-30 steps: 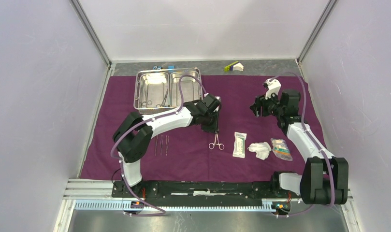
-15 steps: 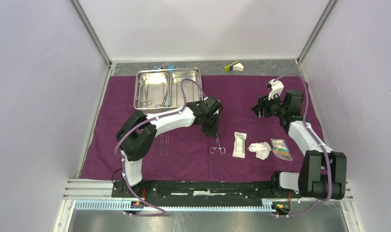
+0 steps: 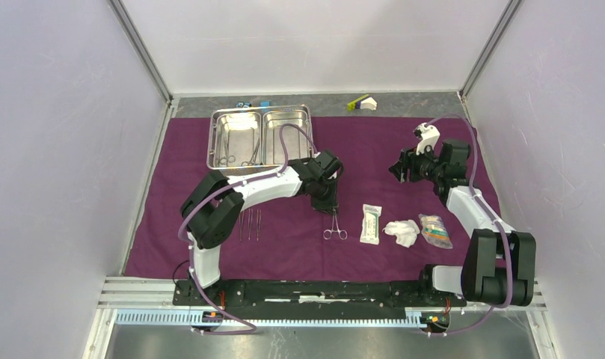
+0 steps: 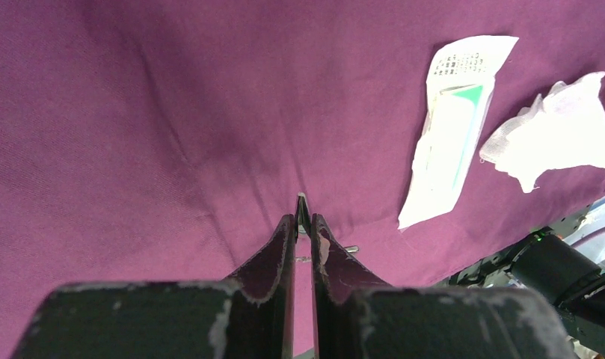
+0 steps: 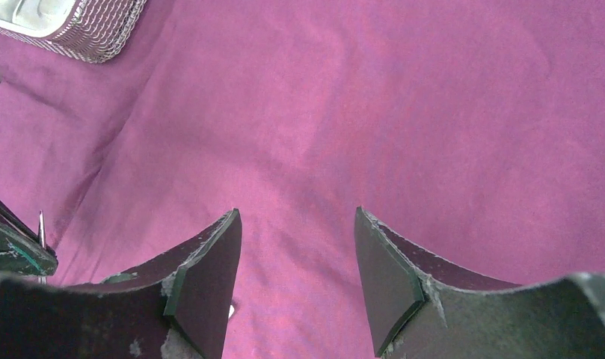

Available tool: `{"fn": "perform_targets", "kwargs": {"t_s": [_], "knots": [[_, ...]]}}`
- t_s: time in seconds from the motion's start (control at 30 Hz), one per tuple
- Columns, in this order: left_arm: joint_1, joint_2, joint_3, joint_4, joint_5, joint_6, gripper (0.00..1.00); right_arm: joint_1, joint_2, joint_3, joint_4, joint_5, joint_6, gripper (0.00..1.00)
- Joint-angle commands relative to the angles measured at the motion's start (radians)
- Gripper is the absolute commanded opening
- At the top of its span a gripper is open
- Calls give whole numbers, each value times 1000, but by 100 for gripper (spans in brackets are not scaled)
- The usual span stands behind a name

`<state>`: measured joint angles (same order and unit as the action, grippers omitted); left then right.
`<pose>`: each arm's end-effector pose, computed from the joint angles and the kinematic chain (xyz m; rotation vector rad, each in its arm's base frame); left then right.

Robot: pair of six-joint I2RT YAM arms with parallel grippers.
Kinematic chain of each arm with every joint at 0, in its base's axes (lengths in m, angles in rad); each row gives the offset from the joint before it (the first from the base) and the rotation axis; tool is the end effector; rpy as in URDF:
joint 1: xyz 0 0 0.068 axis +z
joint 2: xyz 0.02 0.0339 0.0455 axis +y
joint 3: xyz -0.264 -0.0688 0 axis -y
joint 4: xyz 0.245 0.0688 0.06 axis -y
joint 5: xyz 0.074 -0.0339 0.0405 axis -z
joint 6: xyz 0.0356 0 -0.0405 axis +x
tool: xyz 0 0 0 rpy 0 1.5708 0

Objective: Open and lay out the surgical kit
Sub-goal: Place the medical item in the surgical kit.

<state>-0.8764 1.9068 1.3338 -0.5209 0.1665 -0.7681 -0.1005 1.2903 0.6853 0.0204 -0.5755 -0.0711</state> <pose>0.2486 -0.3077 0.1834 0.2128 2.8535 -0.6720 0.2698 -0.0077 0.2199 -0.2983 2.0711 0.5142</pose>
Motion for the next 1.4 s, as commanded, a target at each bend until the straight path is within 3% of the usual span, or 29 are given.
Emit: {"fn": "perform_targets", "kwargs": {"t_s": [0.0,1.37], "knots": [[6,2,-14,23,3,-12,2,-7,11,-3,36,-28,13,63],[16,63,-12,72,54,-29,12,-24,30,-7,36,-72,34,65]]}}
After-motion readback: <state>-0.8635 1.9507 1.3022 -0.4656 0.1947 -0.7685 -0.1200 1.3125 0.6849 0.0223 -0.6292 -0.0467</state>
